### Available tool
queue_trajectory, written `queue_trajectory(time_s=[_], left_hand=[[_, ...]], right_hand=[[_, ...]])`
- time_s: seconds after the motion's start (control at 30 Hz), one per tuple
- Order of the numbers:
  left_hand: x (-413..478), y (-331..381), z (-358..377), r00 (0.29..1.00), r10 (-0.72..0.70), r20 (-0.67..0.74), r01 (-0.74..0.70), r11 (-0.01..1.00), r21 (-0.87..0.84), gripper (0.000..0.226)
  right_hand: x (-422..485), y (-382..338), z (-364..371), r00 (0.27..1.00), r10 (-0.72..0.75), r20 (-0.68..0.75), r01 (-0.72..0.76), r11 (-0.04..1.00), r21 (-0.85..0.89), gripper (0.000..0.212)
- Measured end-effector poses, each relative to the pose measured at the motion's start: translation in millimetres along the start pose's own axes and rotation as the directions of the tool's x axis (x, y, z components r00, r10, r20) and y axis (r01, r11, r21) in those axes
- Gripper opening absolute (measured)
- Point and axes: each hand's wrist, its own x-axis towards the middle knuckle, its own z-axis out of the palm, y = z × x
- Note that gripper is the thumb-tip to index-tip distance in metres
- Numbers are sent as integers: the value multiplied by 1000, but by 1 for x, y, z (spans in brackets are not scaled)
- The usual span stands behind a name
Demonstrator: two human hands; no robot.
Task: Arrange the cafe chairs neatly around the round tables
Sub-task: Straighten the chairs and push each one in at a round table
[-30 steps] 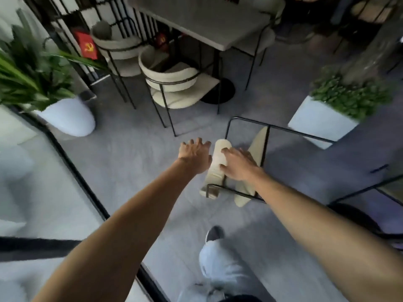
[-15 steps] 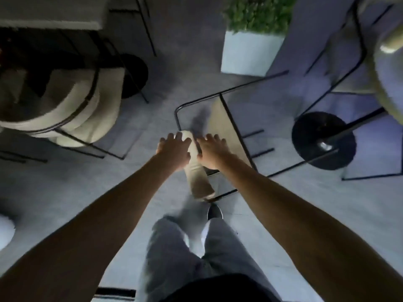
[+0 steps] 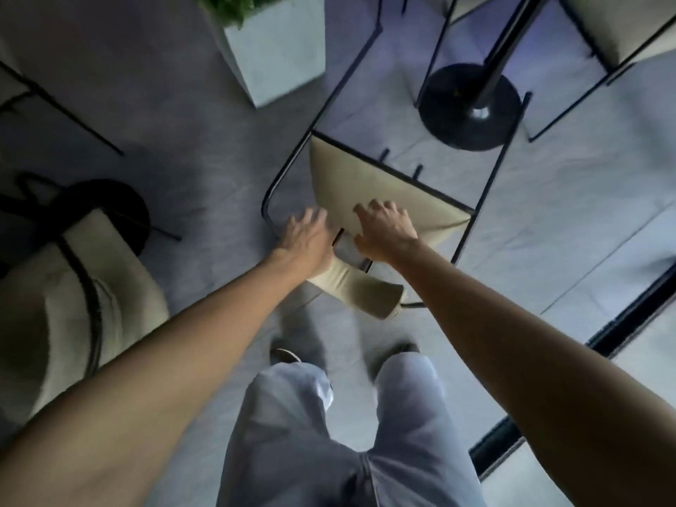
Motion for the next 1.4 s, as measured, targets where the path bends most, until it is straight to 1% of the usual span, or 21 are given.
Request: queue_trajectory(time_s=[0.1, 0.17, 0.3, 0.5, 0.67, 0.8, 0.83, 0.9, 1.0, 1.1, 1.17, 1.23, 1.27, 1.33, 1.4], left_hand=[[0, -2, 28, 997, 73, 20, -74, 997, 4, 36], [-2, 4, 48, 990, 133, 37, -134, 990, 30, 36], [11, 28, 95, 960, 281, -11, -278, 956, 96, 35], [41, 47, 192, 928, 371, -37, -359, 917, 174, 40], [87, 29, 292, 925, 377, -44, -359, 907, 221, 43], [130, 15, 380, 927, 374, -28, -356, 901, 247, 51], [142, 13, 400, 931, 365, -10, -350, 899, 264, 57], [166, 9, 442, 941, 330, 72, -336, 891, 305, 78], [192, 8, 498, 941, 281, 188, -329, 887, 323, 102], [207, 11, 536, 938, 258, 231, -325, 889, 323, 117], [212, 5, 558, 945, 244, 217, -308, 890, 336, 122], [212, -6, 581, 956, 234, 175, -286, 875, 392, 126], [212, -9, 591, 963, 238, 131, -271, 862, 428, 125], [212, -11, 602, 965, 256, 52, -251, 850, 462, 119], [214, -8, 602, 964, 265, 29, -248, 852, 461, 108]], right_hand=[[-10, -7, 37, 995, 95, 18, -96, 994, 58, 47], [-20, -9, 65, 990, 124, 59, -128, 990, 58, 46], [-32, 0, 125, 983, 159, 94, -162, 987, 24, 44], [-9, 10, 224, 977, 209, 45, -208, 978, -18, 48], [47, 6, 318, 972, 232, -25, -232, 973, -7, 46], [95, 4, 404, 971, 235, -40, -236, 971, -39, 49], [106, 6, 423, 970, 239, -45, -241, 969, -53, 48], [124, 12, 459, 969, 247, -30, -248, 965, -81, 52], [143, 23, 505, 966, 255, 32, -250, 962, -111, 70], [153, 31, 550, 958, 276, 78, -263, 954, -145, 89], [155, 35, 573, 950, 298, 94, -277, 942, -189, 95], [156, 35, 589, 950, 306, 60, -284, 928, -240, 85], [158, 34, 594, 949, 313, 35, -295, 923, -245, 78], [162, 30, 600, 940, 340, -8, -332, 911, -244, 70], [167, 29, 605, 933, 358, -45, -357, 898, -257, 70]])
